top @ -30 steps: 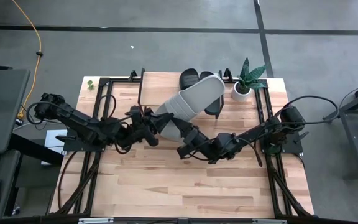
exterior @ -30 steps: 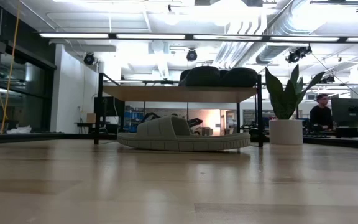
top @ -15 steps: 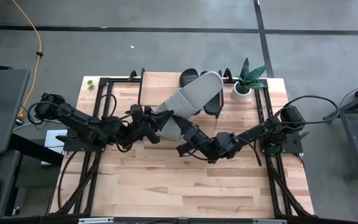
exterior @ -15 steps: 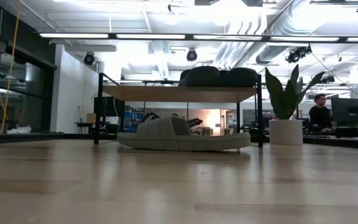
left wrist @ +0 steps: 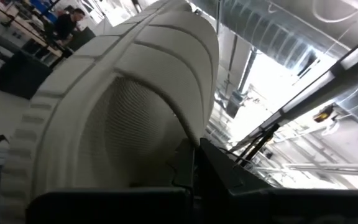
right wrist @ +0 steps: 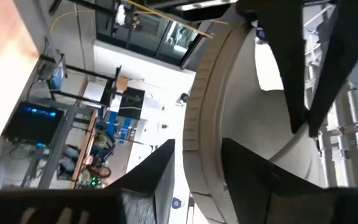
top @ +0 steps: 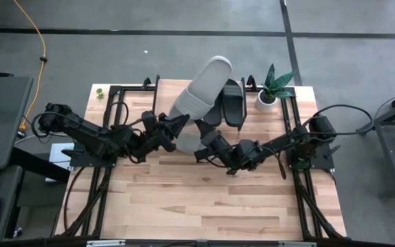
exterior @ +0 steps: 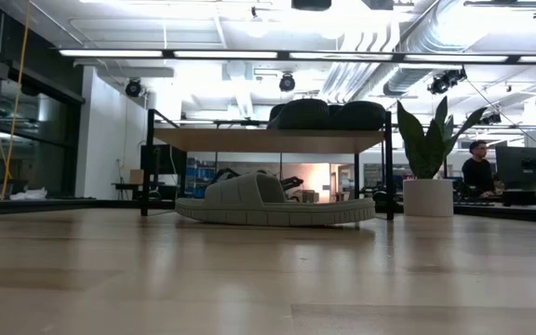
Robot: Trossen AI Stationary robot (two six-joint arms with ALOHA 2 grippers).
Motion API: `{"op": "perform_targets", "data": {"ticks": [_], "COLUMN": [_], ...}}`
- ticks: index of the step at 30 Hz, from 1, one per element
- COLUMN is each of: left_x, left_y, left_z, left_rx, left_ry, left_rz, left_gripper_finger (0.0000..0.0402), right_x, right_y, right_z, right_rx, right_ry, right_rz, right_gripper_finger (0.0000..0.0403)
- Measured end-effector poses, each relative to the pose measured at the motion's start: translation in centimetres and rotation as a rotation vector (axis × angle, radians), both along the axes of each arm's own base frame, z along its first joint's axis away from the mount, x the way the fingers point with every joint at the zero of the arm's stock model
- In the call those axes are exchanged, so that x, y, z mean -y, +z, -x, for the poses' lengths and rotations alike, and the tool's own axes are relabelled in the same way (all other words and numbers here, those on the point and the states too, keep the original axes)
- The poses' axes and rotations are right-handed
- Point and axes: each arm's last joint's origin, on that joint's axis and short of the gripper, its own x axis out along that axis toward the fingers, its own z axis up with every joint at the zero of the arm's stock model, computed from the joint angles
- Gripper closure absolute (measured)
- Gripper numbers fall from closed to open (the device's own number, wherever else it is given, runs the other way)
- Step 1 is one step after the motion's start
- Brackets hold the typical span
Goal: Pick and place slides into the shelf
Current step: Put the bottom white slide on the shelf
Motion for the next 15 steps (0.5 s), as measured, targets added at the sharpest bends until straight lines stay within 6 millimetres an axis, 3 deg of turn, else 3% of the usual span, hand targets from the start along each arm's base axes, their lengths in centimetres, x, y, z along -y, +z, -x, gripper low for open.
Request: {"op": "perform_targets", "data": {"ticks": [15], "left_x": [0.20], "left_y": [-0.20], "left_z": [-0.29], "left_rx": [0.022], "left_ry": [-0.053], "left_rz": [0.013], "left_gripper_finger": [0.0401], "right_x": [-0.10], "right_y": [0.04], "right_z": [-0.06], "right_rx": [-0.011], "right_ry": [0.025], "right_rz": [0.034], "right_gripper_finger": [0.0280]}}
